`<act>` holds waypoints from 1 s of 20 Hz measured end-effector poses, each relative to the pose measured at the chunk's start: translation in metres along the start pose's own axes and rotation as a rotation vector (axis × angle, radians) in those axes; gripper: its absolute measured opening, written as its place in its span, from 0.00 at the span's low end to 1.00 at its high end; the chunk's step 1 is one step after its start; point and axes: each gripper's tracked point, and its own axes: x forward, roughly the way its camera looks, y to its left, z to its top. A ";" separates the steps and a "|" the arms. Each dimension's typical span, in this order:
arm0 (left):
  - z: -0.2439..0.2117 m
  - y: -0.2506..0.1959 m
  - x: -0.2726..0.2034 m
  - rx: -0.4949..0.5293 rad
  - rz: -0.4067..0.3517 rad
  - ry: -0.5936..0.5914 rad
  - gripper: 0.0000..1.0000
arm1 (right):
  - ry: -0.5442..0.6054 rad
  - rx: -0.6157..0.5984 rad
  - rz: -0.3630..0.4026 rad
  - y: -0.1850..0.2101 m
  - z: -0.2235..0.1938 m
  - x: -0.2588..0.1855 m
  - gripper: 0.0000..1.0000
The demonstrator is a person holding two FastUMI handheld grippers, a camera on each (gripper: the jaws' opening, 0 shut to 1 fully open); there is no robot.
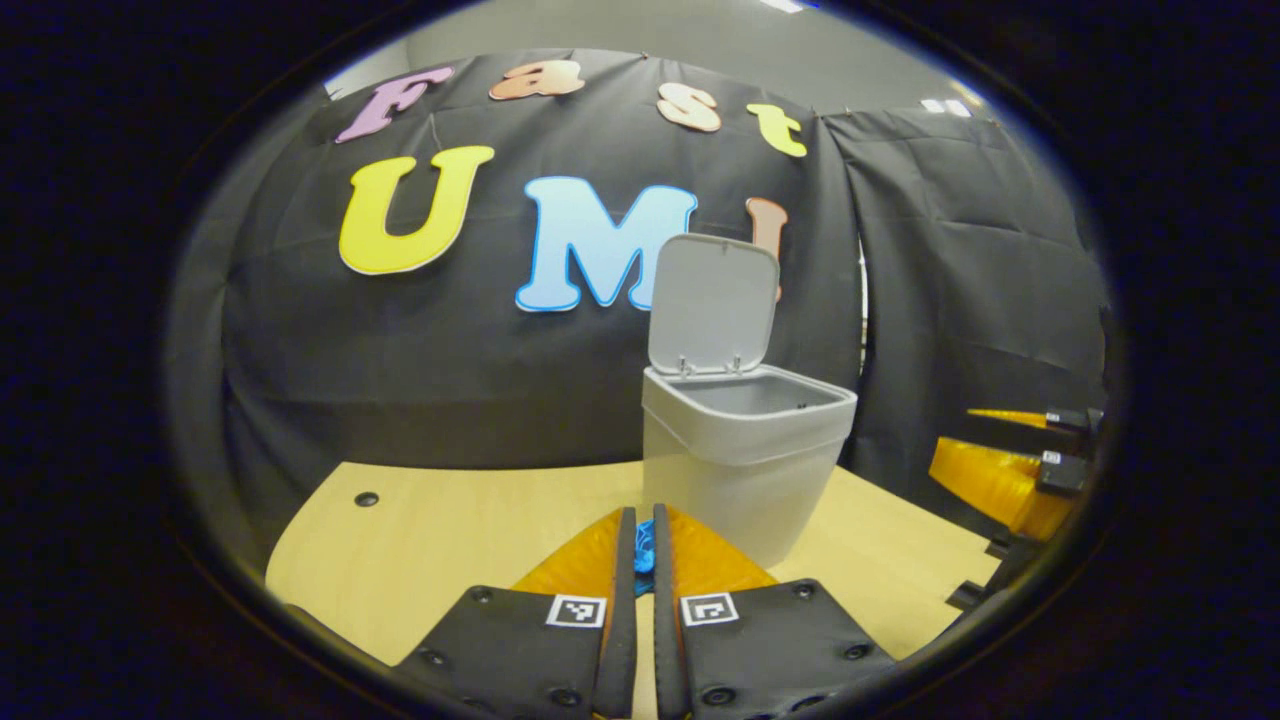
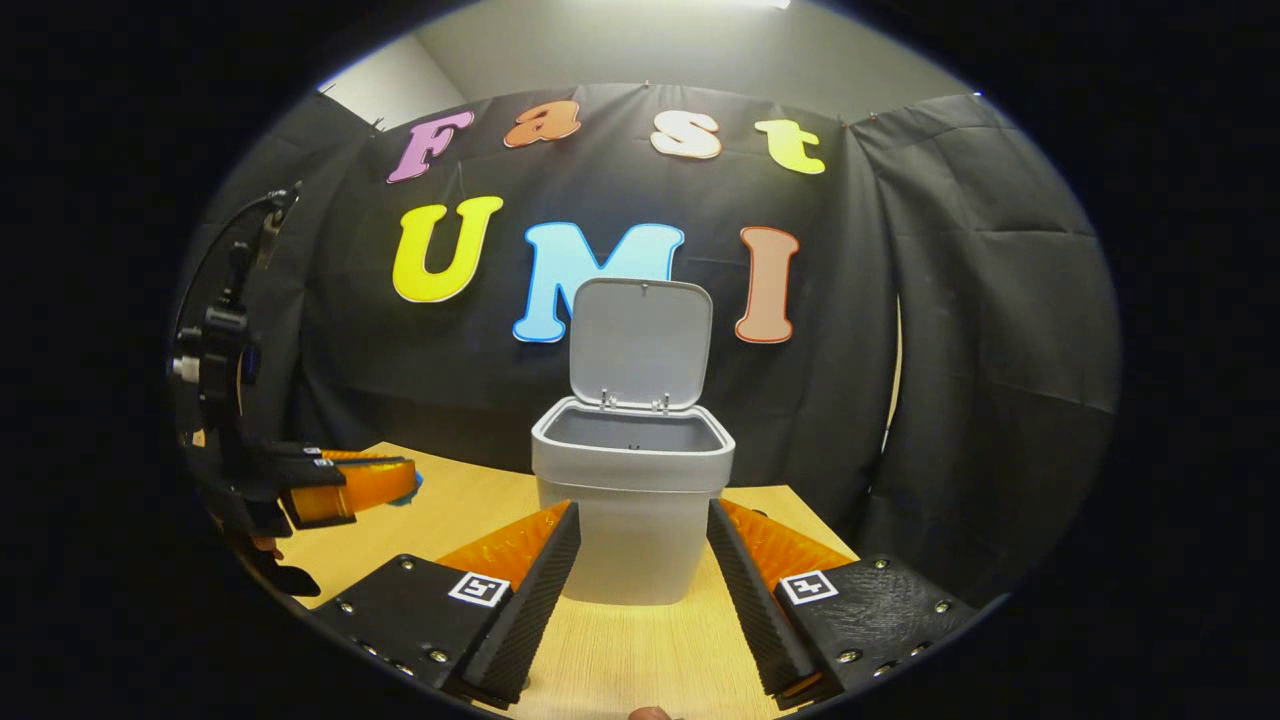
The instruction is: Press the lid of the desktop garbage bin to open it, pick up the crumpled paper on the desktop and throw it into the bin, then pick up the pop can on the desktop and drop it into the bin, and finally close the garbage bin lid.
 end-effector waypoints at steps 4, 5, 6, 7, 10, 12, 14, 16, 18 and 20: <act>0.039 -0.017 0.029 0.010 -0.044 -0.066 0.15 | 0.013 -0.002 -0.046 -0.015 -0.005 -0.004 0.83; 0.047 -0.021 0.035 0.020 -0.052 -0.079 0.13 | 0.016 -0.003 -0.058 -0.019 -0.005 -0.006 0.83; 0.054 -0.024 0.042 0.029 -0.061 -0.090 0.13 | 0.020 0.000 -0.067 -0.022 -0.006 -0.007 0.83; 0.058 -0.029 0.050 0.039 -0.074 -0.095 0.13 | 0.022 0.008 -0.076 -0.025 -0.007 -0.009 0.83; 0.074 -0.045 0.071 0.054 -0.116 -0.129 0.15 | 0.040 0.010 -0.108 -0.033 -0.011 -0.013 0.83; 0.078 -0.057 0.085 0.074 -0.139 -0.144 0.13 | 0.041 0.006 -0.135 -0.040 -0.010 -0.016 0.83; 0.082 -0.068 0.098 0.090 -0.163 -0.154 0.13 | 0.037 0.005 -0.157 -0.044 -0.010 -0.020 0.83; 0.082 -0.077 0.110 0.103 -0.183 -0.157 0.15 | 0.045 -0.002 -0.175 -0.046 -0.012 -0.023 0.83; 0.078 -0.083 0.122 0.111 -0.194 -0.147 0.14 | 0.056 -0.016 -0.194 -0.049 -0.015 -0.027 0.83; 0.074 -0.086 0.133 0.113 -0.200 -0.133 0.13 | 0.069 -0.020 -0.208 -0.052 -0.019 -0.030 0.83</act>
